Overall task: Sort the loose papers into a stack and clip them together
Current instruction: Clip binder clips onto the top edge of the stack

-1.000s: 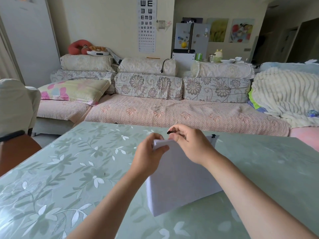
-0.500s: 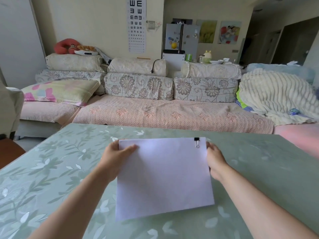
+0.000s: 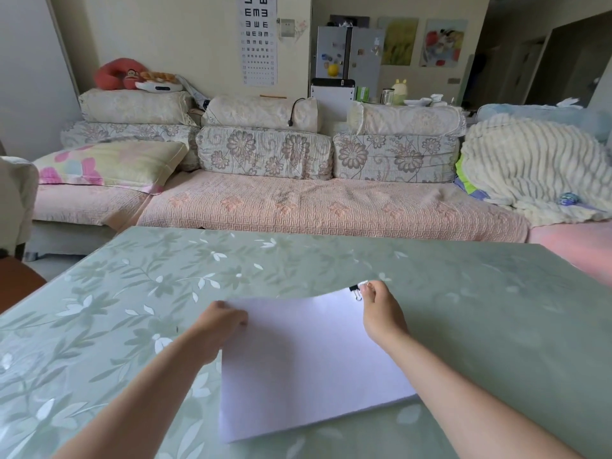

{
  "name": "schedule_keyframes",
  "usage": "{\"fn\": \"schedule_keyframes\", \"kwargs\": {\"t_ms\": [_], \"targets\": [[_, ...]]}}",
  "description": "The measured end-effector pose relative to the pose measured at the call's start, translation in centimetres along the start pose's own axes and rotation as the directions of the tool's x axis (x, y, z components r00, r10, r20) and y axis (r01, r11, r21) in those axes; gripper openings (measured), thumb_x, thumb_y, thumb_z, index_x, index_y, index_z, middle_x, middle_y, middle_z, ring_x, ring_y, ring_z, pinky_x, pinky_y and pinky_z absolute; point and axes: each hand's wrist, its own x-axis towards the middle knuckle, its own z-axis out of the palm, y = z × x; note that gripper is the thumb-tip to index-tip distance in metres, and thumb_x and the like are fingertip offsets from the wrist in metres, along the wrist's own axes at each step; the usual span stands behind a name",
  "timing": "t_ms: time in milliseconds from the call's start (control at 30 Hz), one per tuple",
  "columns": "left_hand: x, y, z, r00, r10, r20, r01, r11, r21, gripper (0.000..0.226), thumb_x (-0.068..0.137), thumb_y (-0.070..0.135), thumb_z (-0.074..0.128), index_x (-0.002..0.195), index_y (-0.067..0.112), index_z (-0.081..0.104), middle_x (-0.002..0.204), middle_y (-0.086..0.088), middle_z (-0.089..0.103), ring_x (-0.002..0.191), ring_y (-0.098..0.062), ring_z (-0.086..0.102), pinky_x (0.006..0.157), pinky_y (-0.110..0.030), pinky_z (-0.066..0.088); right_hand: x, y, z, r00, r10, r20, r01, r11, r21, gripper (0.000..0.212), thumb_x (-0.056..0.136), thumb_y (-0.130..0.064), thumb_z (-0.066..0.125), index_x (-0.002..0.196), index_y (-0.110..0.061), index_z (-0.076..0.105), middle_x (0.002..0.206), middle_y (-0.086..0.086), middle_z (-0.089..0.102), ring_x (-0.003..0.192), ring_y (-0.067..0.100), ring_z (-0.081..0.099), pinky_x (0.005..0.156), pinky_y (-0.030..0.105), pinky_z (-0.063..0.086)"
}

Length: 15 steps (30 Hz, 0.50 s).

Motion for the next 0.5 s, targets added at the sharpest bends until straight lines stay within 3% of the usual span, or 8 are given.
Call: {"fn": "schedule_keyframes", "kwargs": {"t_ms": [67,133,267,367,500], "targets": [[-0.6,1.7,-0.1,0.994,0.1,-0.036,-0.105,0.981,-0.164,0.026,0.062,0.007,0.061,0.087,-0.001,0.062,0.078,-0.018,0.06,0.069,-0.026,0.058,0.066,-0.035,0.044,0.1,-1.1,-0.8,0.985,-0.093,-0.146,0.104,0.992,0.068,0.024,0.103,-0.033,0.041,0.108,-0.017,0.057,0.112,0.005,0.064,0.1,0.028,0.06,0.075,0.032,0.04],[-1.7,4.0,0.1,0.957,0.261,-0.131,-0.286,0.927,-0.241,0.014,0.073,0.001,0.06,0.085,0.007,0.065,0.076,-0.012,0.065,0.063,-0.023,0.062,0.062,-0.031,0.049,0.1,-3.1,-2.4,0.941,-0.183,-0.285,0.244,0.95,0.197,0.02,0.103,-0.028,0.043,0.106,-0.015,0.058,0.106,0.002,0.065,0.095,0.021,0.059,0.073,0.027,0.036],[-4.3,7.0,0.8,0.788,0.53,-0.314,-0.601,0.772,-0.207,0.029,0.082,-0.007,0.051,0.086,0.019,0.063,0.075,0.005,0.067,0.062,-0.004,0.063,0.057,-0.02,0.052,-0.5,-6.2,-5.4,0.859,-0.262,-0.44,0.443,0.811,0.382,0.022,0.103,-0.028,0.04,0.107,-0.012,0.055,0.092,-0.007,0.057,0.076,-0.006,0.051,0.07,0.008,0.037],[-4.8,5.9,1.5,0.765,0.541,-0.35,-0.617,0.772,-0.154,0.022,0.077,0.009,0.056,0.091,0.026,0.057,0.08,0.003,0.063,0.066,-0.01,0.058,0.061,-0.029,0.048,-1.4,-5.3,-5.2,0.858,-0.252,-0.448,0.455,0.777,0.435,0.022,0.099,-0.031,0.036,0.105,-0.016,0.052,0.091,-0.012,0.055,0.081,-0.016,0.051,0.075,0.003,0.035],[-5.0,5.2,2.2,0.764,0.531,-0.366,-0.606,0.785,-0.127,0.016,0.078,0.023,0.057,0.091,0.031,0.054,0.084,0.006,0.06,0.072,-0.011,0.055,0.064,-0.031,0.044,-2.0,-4.1,-5.2,0.851,-0.228,-0.474,0.465,0.746,0.476,0.028,0.097,-0.033,0.033,0.096,-0.011,0.051,0.083,-0.01,0.051,0.075,-0.01,0.048,0.074,0.006,0.035]]}}
